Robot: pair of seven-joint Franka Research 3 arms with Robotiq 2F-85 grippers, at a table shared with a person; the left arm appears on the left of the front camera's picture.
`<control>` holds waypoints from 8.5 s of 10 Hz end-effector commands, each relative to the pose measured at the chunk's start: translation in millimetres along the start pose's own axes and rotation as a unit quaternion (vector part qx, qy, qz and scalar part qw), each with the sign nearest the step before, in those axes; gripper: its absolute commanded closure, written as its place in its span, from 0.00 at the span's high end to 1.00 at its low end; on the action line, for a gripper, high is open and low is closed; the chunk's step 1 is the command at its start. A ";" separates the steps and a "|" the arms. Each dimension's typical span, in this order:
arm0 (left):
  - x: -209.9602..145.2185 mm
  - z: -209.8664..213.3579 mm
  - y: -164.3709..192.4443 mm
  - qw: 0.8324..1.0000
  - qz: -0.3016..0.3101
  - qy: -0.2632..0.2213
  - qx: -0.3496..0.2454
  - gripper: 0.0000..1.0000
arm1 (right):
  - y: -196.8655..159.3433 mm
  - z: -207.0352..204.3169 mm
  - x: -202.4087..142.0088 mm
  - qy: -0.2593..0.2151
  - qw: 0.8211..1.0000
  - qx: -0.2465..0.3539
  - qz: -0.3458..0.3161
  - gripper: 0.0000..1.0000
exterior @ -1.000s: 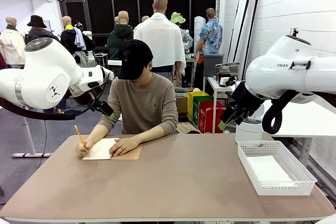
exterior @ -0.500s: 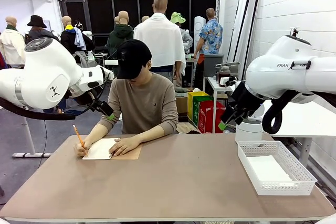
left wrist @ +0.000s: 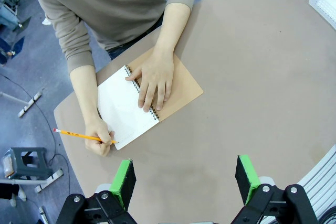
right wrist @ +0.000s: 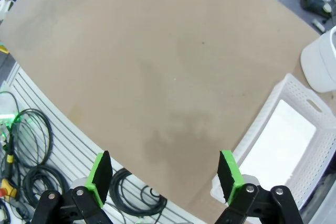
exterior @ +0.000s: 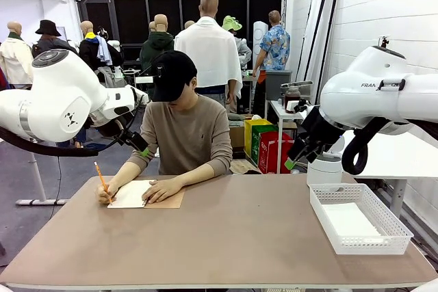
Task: Sort the paper based on its condition.
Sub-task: If a person hands you a paper, place it in the Organizing basket , and if it's crumpled, put it in the Trash can.
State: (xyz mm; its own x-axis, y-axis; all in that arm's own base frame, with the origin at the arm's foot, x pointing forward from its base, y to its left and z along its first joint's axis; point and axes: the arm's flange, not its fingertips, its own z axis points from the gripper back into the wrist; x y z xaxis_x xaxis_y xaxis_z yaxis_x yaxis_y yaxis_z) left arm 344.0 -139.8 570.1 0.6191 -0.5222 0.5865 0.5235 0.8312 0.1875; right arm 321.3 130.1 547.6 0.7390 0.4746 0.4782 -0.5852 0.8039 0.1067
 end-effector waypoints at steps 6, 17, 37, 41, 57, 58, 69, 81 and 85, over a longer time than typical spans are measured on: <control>-0.1 0.5 0.3 1.000 0.001 0.000 0.000 1.00 | 0.5 2.1 1.2 0.005 1.000 0.002 0.000 1.00; -0.1 0.5 0.3 1.000 0.001 0.000 0.000 1.00 | 0.5 2.1 1.2 0.005 1.000 0.002 0.000 1.00; -0.1 0.5 0.3 1.000 0.001 0.000 0.000 1.00 | 0.5 2.1 1.2 0.005 1.000 0.002 0.000 1.00; -0.1 0.5 0.3 1.000 0.001 0.000 0.000 1.00 | 0.5 2.1 1.2 0.005 1.000 0.002 0.000 1.00; -0.1 0.5 0.3 1.000 0.001 0.000 0.000 1.00 | 0.5 2.1 1.2 0.005 1.000 0.002 0.000 1.00; -0.1 0.5 0.3 1.000 0.001 0.000 0.000 1.00 | 0.5 2.1 1.2 0.005 1.000 0.002 0.000 1.00; -0.1 0.5 0.3 1.000 0.001 0.000 0.000 1.00 | 0.5 2.1 1.2 0.005 1.000 0.002 0.000 1.00; -0.1 0.5 0.3 1.000 0.001 0.000 0.000 1.00 | 0.5 2.1 1.2 0.005 1.000 0.002 0.000 1.00; -0.1 0.5 0.3 1.000 0.001 0.000 0.000 1.00 | 0.5 2.1 1.2 0.005 1.000 0.002 0.000 1.00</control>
State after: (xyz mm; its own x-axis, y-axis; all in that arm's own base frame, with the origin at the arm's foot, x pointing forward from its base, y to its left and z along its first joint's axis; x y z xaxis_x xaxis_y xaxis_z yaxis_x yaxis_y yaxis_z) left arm 344.0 -139.8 570.1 0.6191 -0.5222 0.5865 0.5235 0.8312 0.1875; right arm 321.3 130.1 547.6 0.7390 0.4746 0.4782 -0.5852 0.8038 0.1067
